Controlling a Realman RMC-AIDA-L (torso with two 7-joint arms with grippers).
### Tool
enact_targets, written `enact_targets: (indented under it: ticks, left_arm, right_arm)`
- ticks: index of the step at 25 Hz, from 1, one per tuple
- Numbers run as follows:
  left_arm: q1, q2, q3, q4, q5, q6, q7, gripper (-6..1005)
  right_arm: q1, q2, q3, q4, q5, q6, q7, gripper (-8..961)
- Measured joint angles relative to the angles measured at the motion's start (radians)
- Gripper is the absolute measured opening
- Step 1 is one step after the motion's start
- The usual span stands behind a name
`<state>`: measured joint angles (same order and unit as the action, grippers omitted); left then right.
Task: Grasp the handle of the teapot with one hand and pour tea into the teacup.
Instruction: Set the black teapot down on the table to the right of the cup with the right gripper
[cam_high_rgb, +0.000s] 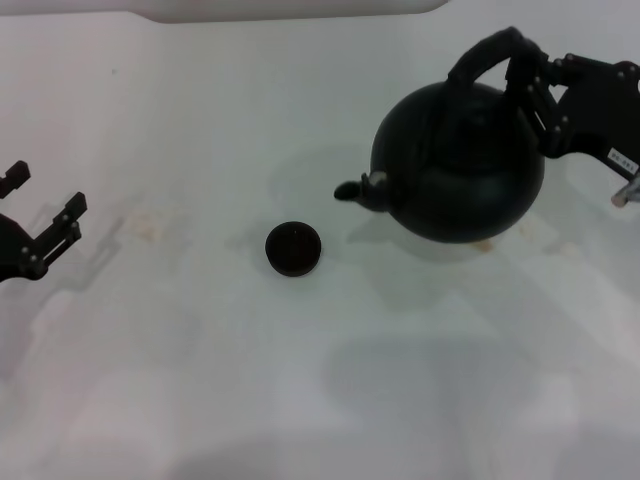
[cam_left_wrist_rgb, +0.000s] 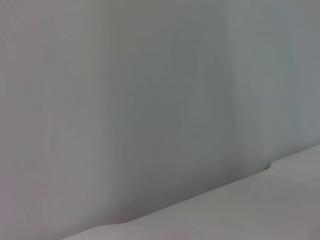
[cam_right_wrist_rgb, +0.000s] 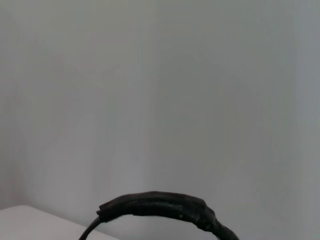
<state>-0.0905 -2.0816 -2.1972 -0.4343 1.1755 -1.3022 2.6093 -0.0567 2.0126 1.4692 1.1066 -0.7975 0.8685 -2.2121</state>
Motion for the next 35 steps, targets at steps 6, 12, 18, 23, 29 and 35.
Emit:
enact_targets:
  ticks: [6, 12, 18, 23, 29, 35]
  left_arm:
    - [-0.003, 0.0, 0.004, 0.0, 0.001, 0.0, 0.0, 726]
    - [-0.004, 0.0, 0.011, 0.0, 0.001, 0.0, 0.0, 725]
    - [-0.005, 0.0, 0.012, 0.0, 0.001, 0.0, 0.0, 725]
    - [-0.005, 0.0, 0.013, 0.0, 0.001, 0.0, 0.0, 725]
    - [-0.012, 0.0, 0.013, 0.0, 0.001, 0.0, 0.0, 725]
    - [-0.015, 0.0, 0.014, 0.0, 0.001, 0.001, 0.0, 726]
  right_arm:
    - [0.022, 0.0, 0.01, -0.063, 0.009, 0.044, -0.081, 106]
    - [0.039, -0.001, 0.032, -0.1, 0.009, 0.038, -0.117, 107]
    - [0.061, -0.003, 0.058, -0.151, 0.007, 0.045, -0.127, 106]
    - [0.067, -0.006, 0.063, -0.183, 0.006, 0.048, -0.131, 106]
    - [0.069, -0.005, 0.083, -0.219, 0.002, 0.07, -0.138, 106]
    - [0.071, -0.005, 0.085, -0.228, 0.002, 0.074, -0.166, 107]
